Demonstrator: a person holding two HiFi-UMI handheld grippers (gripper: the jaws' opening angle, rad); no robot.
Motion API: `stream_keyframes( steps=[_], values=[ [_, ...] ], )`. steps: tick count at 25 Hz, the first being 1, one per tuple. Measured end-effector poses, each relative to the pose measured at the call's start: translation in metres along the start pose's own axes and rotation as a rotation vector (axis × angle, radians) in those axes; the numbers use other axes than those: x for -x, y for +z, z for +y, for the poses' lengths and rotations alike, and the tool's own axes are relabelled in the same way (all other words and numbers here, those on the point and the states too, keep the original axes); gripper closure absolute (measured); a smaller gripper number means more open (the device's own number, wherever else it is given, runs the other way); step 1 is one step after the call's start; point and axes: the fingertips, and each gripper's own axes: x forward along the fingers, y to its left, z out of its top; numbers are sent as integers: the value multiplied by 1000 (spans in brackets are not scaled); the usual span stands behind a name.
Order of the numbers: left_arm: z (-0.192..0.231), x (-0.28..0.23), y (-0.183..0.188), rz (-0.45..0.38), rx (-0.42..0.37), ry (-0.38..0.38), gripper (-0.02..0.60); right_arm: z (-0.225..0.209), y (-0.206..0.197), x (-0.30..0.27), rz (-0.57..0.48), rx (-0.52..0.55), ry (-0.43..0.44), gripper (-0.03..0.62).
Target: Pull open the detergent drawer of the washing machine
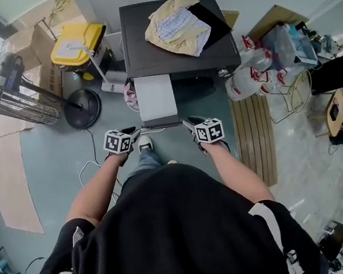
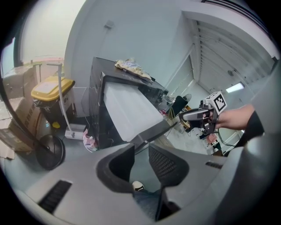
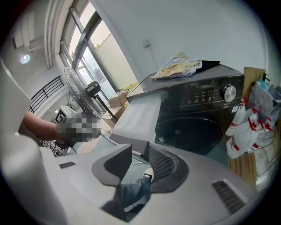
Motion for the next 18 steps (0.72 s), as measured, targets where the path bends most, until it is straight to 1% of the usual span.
stream_keyframes(
  steps=[5, 11, 13, 15, 18],
  values=[
    [5, 14, 15, -54, 15, 29, 476, -2, 16, 16, -39, 41, -25, 473],
    [12, 34, 34, -126, 34, 71, 476, -3, 29, 34, -89, 59, -36, 476],
    [12, 40, 41, -158, 66, 70, 477, -1, 34, 39, -106, 69, -33, 476],
    [6, 44, 49, -186, 90, 50, 477, 1, 41, 43, -127, 76, -30, 477],
    [2, 50, 56, -202, 70, 61, 477, 1, 49, 50, -157, 83, -44, 479]
  ],
)
